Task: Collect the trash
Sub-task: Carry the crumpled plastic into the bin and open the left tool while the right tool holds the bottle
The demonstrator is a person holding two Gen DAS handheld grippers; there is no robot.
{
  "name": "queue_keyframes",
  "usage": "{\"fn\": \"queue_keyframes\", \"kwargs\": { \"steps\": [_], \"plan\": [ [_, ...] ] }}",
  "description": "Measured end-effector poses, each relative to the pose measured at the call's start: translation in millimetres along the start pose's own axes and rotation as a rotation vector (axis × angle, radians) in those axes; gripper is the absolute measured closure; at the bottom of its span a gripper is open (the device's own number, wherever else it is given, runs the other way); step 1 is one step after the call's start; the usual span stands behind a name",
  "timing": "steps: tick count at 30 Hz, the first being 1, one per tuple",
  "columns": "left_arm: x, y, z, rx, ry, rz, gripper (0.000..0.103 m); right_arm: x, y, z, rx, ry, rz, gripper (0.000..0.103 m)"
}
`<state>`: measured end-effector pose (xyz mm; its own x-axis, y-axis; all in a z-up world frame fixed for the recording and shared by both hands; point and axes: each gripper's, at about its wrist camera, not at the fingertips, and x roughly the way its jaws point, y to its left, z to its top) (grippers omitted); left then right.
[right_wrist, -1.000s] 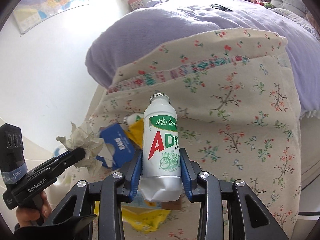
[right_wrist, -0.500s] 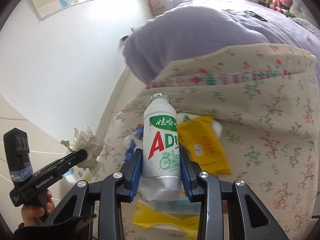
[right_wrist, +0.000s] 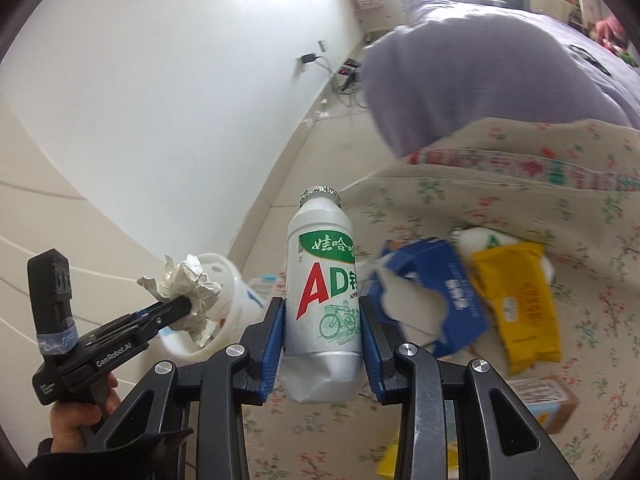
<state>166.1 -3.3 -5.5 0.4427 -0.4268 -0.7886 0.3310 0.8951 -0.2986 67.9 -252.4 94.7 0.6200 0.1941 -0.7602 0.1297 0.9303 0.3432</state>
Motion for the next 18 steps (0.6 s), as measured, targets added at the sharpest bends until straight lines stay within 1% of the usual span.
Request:
{"fn": "queue_keyframes", "kwargs": {
  "steps": [6,9,18],
  "plan": [
    [0,30,-3,-0.039,0.006,0.041,0.077,22,28,-2,-0.045,0.022,0.032,0.067],
    [1,42,-4,-0.055,0.006,0.060,0.077,36,35,-2,-0.066,0.034,0.045,0.067],
    [5,67,-4,-0.092,0.008,0.098,0.077,65,62,-7,-0.122,0.067,0.075,0.067]
  ]
}}
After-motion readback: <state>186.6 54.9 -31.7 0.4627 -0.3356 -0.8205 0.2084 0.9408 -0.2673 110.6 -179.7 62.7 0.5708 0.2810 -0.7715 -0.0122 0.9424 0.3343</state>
